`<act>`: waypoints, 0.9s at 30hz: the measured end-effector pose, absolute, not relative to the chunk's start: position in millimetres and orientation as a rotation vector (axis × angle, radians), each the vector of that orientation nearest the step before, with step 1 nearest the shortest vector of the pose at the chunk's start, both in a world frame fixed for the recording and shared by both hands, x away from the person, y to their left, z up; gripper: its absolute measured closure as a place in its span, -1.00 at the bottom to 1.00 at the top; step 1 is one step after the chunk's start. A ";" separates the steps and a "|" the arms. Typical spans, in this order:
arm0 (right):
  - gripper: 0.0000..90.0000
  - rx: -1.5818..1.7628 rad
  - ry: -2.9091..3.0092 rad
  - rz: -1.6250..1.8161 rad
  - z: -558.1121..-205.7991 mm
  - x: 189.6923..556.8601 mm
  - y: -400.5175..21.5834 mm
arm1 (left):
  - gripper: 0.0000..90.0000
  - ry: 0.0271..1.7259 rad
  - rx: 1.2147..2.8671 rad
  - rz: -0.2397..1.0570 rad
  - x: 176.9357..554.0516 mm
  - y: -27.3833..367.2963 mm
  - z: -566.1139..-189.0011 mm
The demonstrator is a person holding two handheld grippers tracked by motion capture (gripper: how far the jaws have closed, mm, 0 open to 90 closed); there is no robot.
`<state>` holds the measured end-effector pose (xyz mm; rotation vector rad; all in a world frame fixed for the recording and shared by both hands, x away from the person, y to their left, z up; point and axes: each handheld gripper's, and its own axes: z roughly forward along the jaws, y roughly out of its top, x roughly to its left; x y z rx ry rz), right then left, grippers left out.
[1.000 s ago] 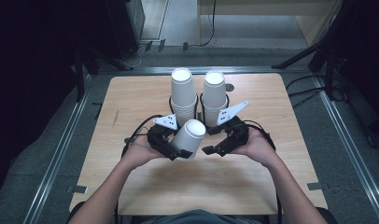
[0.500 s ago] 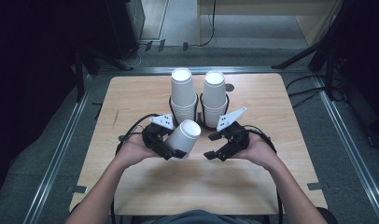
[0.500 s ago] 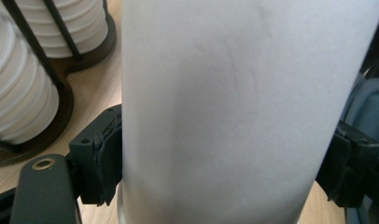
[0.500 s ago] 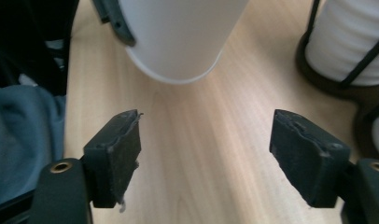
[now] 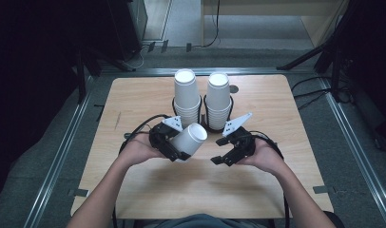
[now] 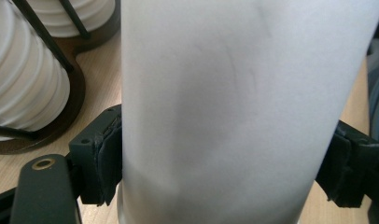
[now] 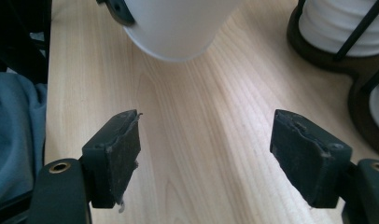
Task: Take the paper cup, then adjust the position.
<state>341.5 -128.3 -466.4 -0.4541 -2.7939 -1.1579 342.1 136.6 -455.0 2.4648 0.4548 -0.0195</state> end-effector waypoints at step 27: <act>-0.51 -0.262 -2.813 -1.195 -466.8 338.4 -108.5 | -0.66 0.306 2.660 -0.091 331.8 93.3 -478.6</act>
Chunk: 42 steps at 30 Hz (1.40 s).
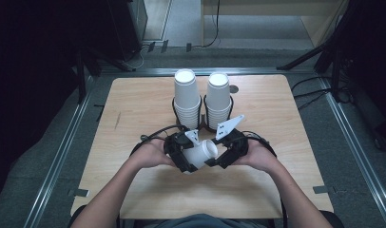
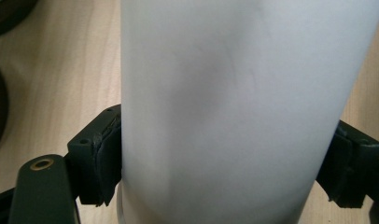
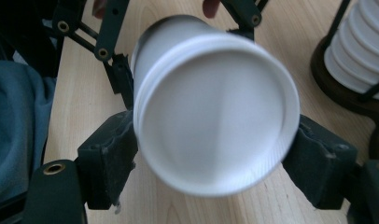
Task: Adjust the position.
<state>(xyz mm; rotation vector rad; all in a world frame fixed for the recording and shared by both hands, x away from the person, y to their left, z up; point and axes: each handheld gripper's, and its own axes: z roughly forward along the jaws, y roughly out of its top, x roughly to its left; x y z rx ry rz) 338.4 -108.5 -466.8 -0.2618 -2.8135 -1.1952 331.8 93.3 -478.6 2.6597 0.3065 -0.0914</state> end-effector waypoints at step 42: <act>-0.48 -0.302 -2.781 -1.270 -449.5 339.8 -133.7 | -1.00 0.424 2.302 -0.062 335.6 129.8 -460.3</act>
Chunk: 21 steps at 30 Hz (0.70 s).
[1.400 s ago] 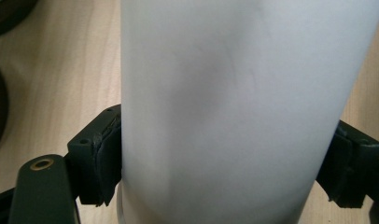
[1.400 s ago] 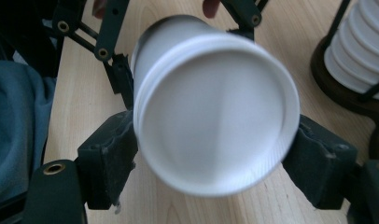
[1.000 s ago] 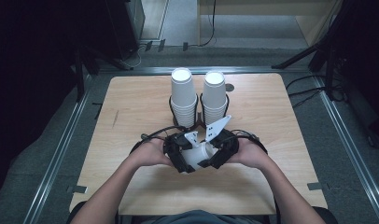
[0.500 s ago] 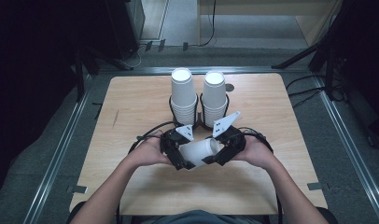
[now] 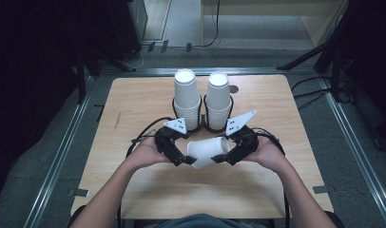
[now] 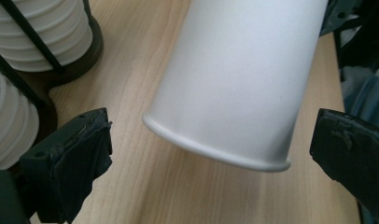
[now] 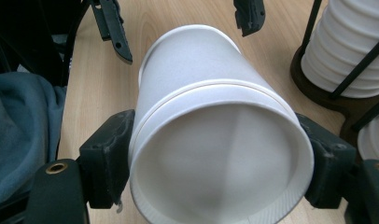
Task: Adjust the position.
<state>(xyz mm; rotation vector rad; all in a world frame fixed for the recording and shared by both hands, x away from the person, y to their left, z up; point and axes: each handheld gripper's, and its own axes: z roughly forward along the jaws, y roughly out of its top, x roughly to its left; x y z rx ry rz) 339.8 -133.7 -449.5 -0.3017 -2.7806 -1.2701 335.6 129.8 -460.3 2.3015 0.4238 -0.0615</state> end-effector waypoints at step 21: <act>-0.48 -0.281 -2.626 -1.482 -432.8 336.2 -135.1 | -0.86 0.352 2.182 -0.097 325.6 121.5 -463.3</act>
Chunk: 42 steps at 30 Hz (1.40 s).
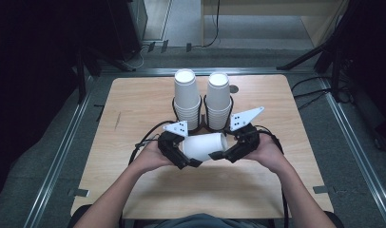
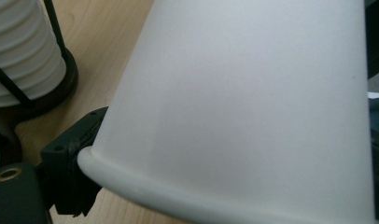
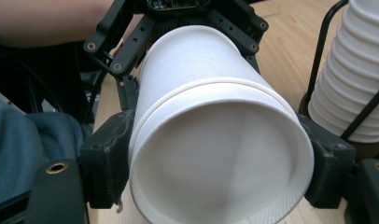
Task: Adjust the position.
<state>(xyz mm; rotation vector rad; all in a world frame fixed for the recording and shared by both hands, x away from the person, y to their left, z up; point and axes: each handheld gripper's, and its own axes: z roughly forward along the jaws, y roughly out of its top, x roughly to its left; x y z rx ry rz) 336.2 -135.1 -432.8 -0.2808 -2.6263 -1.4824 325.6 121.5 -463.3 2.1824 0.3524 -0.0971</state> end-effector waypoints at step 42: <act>-0.62 -0.340 -2.839 -1.180 -458.0 339.9 -132.1 | -0.77 0.464 2.446 -0.110 335.2 144.2 -448.3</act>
